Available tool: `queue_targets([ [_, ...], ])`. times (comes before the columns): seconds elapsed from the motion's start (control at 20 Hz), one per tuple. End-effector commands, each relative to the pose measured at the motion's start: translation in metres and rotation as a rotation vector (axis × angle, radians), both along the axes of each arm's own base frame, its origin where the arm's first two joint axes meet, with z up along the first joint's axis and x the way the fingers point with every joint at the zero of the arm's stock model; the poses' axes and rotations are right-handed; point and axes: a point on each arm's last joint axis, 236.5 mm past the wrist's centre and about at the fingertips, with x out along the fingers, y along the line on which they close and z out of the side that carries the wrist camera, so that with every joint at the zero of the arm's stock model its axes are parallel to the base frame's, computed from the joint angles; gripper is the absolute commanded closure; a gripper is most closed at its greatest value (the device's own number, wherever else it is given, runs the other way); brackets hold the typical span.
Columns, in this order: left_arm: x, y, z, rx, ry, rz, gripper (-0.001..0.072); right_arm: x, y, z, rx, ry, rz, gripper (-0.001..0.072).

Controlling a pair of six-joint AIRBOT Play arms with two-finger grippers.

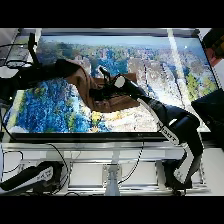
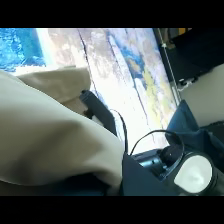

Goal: Fold the clothes and pants, and hang the long-sleeved shirts on hangers.

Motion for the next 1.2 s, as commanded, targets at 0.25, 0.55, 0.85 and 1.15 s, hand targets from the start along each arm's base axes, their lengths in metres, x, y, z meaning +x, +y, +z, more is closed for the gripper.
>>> queue_targets([
  [0.25,0.008,-0.033,-0.011,0.157,-0.14,-0.019,0.0664,0.016,-0.024,0.002,0.04,0.073,-0.045,0.0703],
  [0.55,-0.015,-0.113,-0.043,0.177,-0.13,-0.168,0.0664,0.047,-0.107,0.004,-0.03,0.054,-0.131,0.0702],
  [0.85,-0.02,-0.167,-0.088,0.19,-0.097,-0.197,0.0664,0.079,-0.247,0.089,-0.337,-0.273,-0.177,0.0701],
  [1.15,-0.037,-0.229,-0.093,0.168,-0.102,-0.301,0.0667,0.079,-0.35,0.202,-0.39,-0.494,-0.395,0.07],
])
